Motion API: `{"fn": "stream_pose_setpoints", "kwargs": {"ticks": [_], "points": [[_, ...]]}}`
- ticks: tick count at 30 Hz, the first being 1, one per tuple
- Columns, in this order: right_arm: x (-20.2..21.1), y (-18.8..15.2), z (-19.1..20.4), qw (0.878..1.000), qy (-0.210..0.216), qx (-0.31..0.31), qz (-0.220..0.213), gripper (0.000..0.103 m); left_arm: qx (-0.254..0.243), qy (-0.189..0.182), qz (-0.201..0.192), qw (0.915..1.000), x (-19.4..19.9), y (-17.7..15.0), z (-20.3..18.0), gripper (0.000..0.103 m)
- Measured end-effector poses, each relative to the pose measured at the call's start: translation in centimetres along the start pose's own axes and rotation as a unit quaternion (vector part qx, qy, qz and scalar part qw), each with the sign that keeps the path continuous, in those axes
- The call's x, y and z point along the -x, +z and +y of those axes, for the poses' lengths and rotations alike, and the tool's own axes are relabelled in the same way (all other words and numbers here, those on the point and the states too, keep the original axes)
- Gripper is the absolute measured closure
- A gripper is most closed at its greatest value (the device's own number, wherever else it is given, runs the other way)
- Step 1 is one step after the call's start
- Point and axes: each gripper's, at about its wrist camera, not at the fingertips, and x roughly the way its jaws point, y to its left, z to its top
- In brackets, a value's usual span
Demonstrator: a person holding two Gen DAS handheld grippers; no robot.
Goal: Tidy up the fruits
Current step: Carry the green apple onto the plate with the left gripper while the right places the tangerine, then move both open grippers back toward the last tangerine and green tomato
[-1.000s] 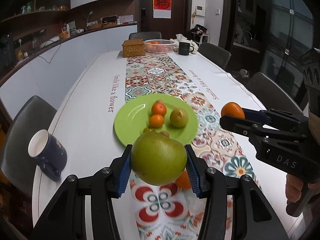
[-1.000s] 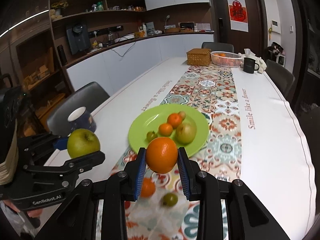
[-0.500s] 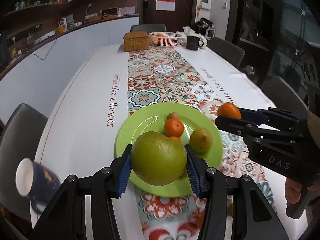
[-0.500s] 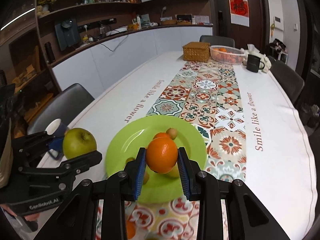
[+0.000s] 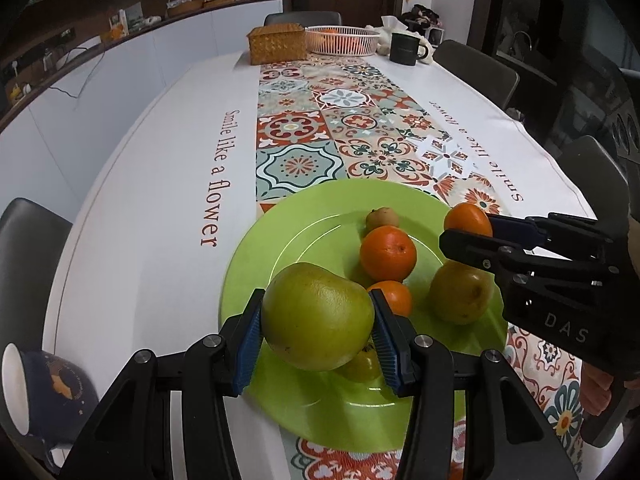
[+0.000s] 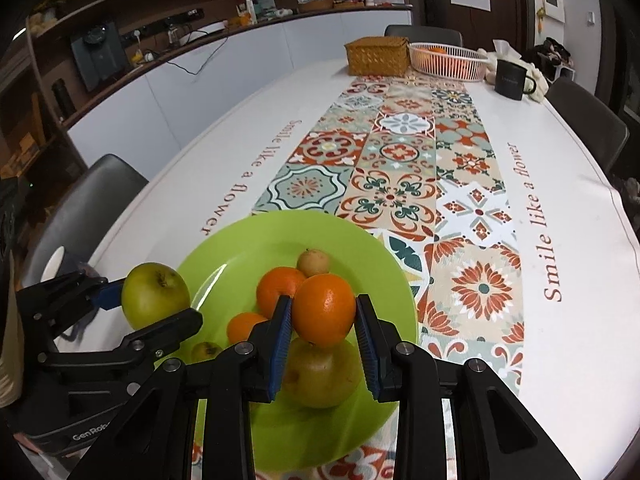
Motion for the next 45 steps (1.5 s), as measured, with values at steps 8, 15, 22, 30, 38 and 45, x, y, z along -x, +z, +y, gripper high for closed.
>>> {"fn": "stream_pose_setpoints", "kwargs": {"ticks": [8, 15, 22, 30, 38, 45], "points": [[0.9, -0.6, 0.5, 1.0, -0.006, 0.016, -0.015, 0.057, -0.003, 0.018, -0.002, 0.9998, 0.6, -0.6, -0.1, 0.045], [4.4, -2.3, 0.9, 0.999, -0.015, 0.023, -0.037, 0.053, -0.014, 0.039, -0.046, 0.9981, 5.2, -1.8, -0.9, 0.036], [9.3, -4.5, 2.4, 0.997, -0.016, 0.037, -0.073, 0.046, -0.012, 0.041, -0.088, 0.9952, 10.4, -3.6, -2.1, 0.029], [14.8, -7.0, 4.0, 0.992, -0.022, 0.049, -0.116, 0.039, -0.018, 0.05, -0.128, 0.9903, 15.6, -6.0, -3.7, 0.023], [18.5, -9.6, 4.8, 0.989, -0.025, 0.052, -0.138, 0.038, -0.021, 0.05, -0.149, 0.9874, 19.1, -8.8, -5.1, 0.019], [20.3, -11.7, 5.2, 0.987, -0.034, 0.055, -0.148, 0.034, -0.016, 0.044, -0.15, 0.9876, 20.3, -11.1, -6.0, 0.016]]}}
